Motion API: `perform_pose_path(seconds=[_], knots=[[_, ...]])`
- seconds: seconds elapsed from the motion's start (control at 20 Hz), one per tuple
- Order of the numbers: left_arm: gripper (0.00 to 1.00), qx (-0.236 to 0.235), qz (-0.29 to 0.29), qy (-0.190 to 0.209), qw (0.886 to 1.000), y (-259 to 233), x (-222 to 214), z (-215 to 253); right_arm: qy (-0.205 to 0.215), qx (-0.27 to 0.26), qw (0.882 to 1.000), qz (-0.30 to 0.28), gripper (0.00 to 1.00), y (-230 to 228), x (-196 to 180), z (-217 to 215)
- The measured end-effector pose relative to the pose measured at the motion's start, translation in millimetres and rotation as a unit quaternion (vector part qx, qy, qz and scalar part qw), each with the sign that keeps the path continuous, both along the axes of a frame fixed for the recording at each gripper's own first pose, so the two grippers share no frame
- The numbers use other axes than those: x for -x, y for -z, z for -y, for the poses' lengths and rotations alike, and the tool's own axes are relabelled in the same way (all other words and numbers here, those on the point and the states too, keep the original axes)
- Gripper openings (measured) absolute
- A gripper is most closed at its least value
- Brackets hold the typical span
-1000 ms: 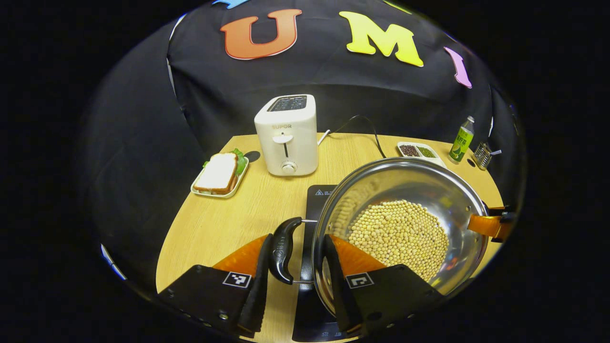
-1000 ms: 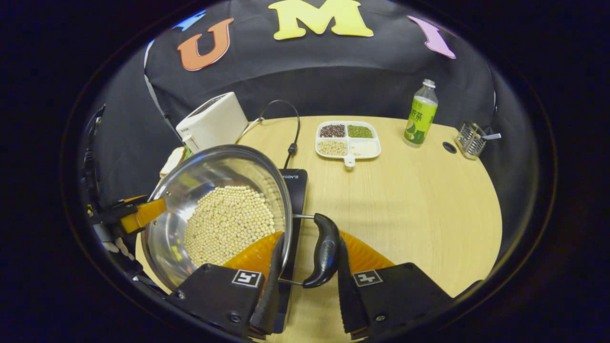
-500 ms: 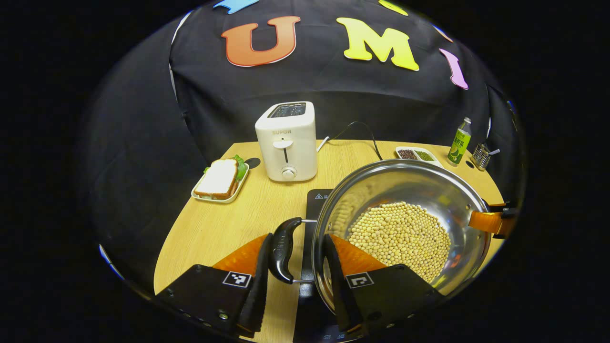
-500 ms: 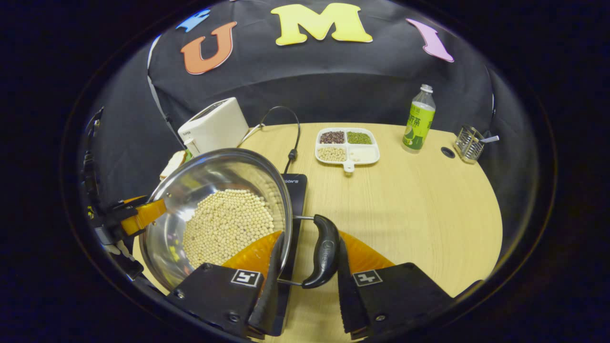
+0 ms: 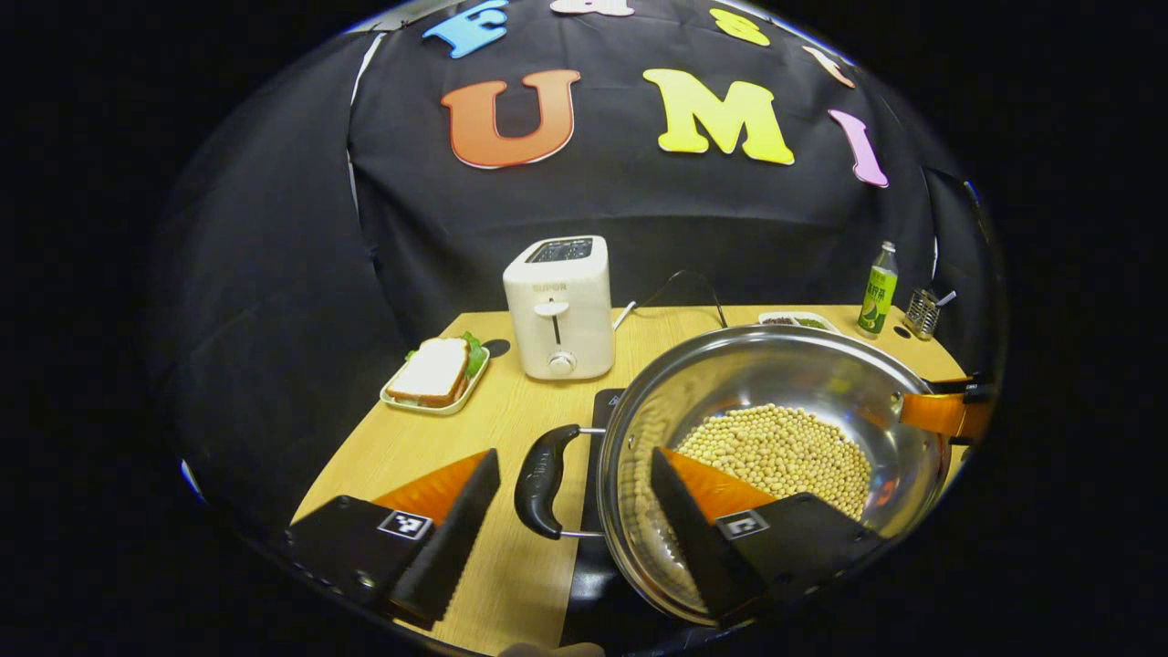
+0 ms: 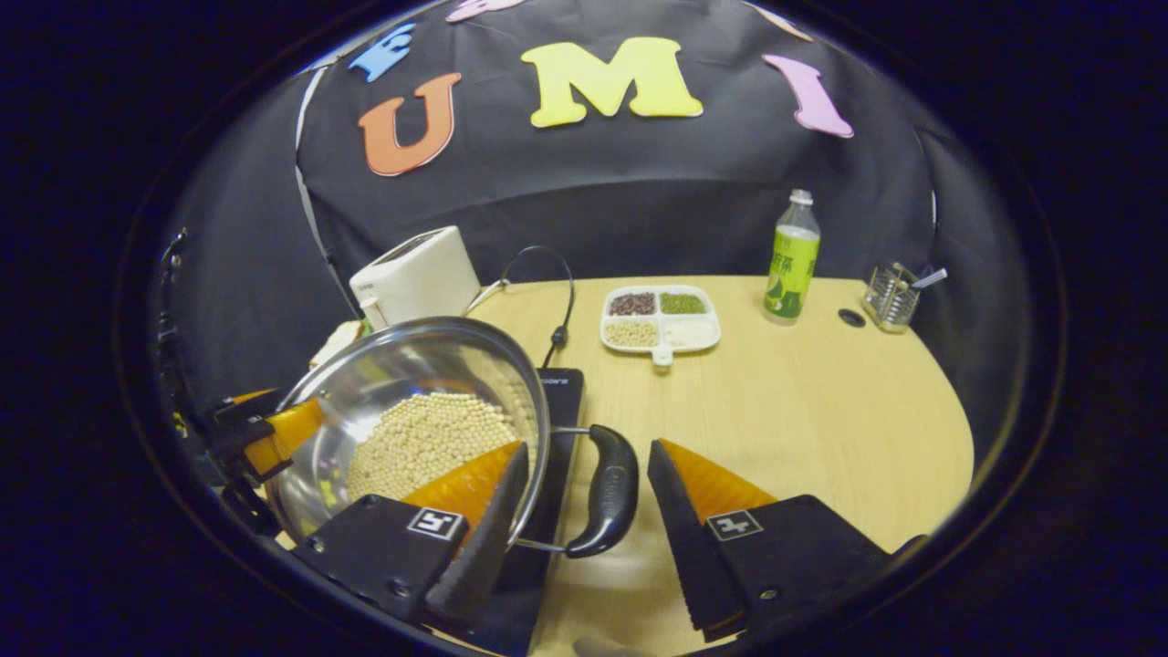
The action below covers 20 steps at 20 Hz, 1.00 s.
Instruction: First push the handle of the pot to place it horizontally, then grasp the pot with both hands and set it on the induction cooktop.
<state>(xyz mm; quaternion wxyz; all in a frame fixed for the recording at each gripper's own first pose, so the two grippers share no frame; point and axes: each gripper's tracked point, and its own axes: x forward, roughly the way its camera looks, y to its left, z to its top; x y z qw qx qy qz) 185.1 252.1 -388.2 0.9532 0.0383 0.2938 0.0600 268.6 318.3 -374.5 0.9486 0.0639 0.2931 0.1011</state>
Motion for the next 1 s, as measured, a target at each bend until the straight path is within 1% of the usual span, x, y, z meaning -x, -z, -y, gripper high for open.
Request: perform_pose_path(seconds=[0.05, 0.1, 0.15, 0.25, 0.3, 0.35, 0.5, 0.65, 0.8, 0.85, 0.9, 0.95, 1.0], knots=[[0.97, -0.009, 0.020, 0.002, 1.000, -8, -3, -1, 0.000, -0.001, 1.000, 0.013, 0.87, -2, 1, -2], [0.97, -0.015, 0.035, 0.004, 0.999, -16, -4, -1, -0.001, 0.002, 1.000, 0.021, 0.85, -3, 3, -2], [0.96, -0.020, 0.044, 0.002, 0.999, -23, -2, 0, -0.002, 0.009, 1.000, 0.027, 0.81, -4, 6, -1], [0.97, -0.023, 0.058, -0.005, 0.998, -36, 7, 2, 0.002, 0.018, 0.999, 0.040, 0.82, -13, 12, 6], [1.00, -0.021, 0.066, -0.010, 0.998, -42, 11, 6, 0.000, 0.014, 0.999, 0.047, 0.81, -19, 17, 7], [0.97, -0.017, 0.073, -0.011, 0.997, -49, 16, 14, -0.001, 0.015, 0.998, 0.056, 0.82, -26, 21, 10], [0.96, -0.021, 0.092, -0.015, 0.995, -72, 45, 38, 0.002, 0.023, 0.996, 0.092, 0.82, -52, 42, 36], [0.96, -0.008, 0.103, -0.001, 0.995, -100, 81, 86, -0.004, 0.016, 0.994, 0.104, 0.82, -73, 81, 66], [0.96, 0.001, 0.124, 0.016, 0.992, -139, 121, 137, 0.007, 0.019, 0.990, 0.138, 0.81, -115, 137, 119], [0.96, 0.011, 0.130, 0.021, 0.991, -155, 137, 157, 0.011, 0.023, 0.988, 0.151, 0.84, -131, 158, 138], [0.96, 0.018, 0.139, 0.026, 0.990, -170, 153, 174, 0.015, 0.027, 0.985, 0.169, 0.91, -150, 177, 159], [0.96, 0.022, 0.147, 0.030, 0.988, -188, 171, 192, 0.022, 0.031, 0.982, 0.183, 1.00, -167, 194, 177], [0.96, 0.026, 0.159, 0.038, 0.986, -205, 187, 210, 0.032, 0.029, 0.979, 0.198, 1.00, -189, 216, 198]])
